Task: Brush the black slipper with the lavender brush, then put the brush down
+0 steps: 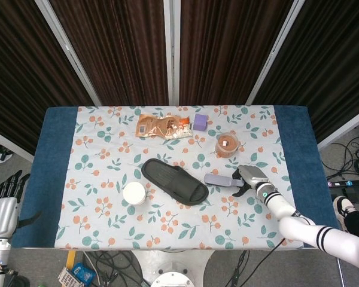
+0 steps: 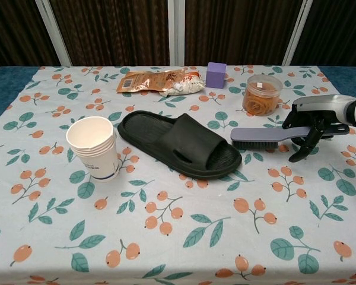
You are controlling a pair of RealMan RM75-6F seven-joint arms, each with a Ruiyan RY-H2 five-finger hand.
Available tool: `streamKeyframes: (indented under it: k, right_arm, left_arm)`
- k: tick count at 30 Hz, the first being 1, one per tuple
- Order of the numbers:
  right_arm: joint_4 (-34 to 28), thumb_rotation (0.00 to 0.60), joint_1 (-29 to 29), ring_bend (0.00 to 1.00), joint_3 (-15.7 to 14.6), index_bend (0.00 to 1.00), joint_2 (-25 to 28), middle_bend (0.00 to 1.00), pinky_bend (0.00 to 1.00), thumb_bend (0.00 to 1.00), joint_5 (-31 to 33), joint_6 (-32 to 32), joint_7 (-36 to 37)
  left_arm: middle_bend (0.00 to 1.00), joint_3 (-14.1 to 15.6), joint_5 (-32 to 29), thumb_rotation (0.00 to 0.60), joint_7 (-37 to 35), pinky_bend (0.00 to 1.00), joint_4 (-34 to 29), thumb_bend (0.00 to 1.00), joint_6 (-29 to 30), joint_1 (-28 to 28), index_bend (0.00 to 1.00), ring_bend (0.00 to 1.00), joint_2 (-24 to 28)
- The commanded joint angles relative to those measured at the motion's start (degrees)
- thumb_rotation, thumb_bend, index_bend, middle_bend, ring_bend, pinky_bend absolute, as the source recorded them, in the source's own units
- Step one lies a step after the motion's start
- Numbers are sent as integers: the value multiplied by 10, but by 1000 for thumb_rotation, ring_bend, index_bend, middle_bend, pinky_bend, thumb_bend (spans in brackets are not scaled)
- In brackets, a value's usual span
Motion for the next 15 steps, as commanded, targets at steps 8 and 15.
streamKeyframes:
  k: [8, 15]
  right_arm:
    - [-5, 600, 32, 849, -43, 969, -14, 805, 976, 299, 31, 38, -54]
    - [-17, 600, 43, 948, -71, 1000, -24, 885, 1000, 470, 38, 93, -110]
  left_arm:
    - [108, 1, -2, 600, -12, 108, 14, 206, 0, 3, 146, 52, -6]
    - [108, 2, 0, 600, -17, 109, 20, 189, -1, 4, 146, 52, -10]
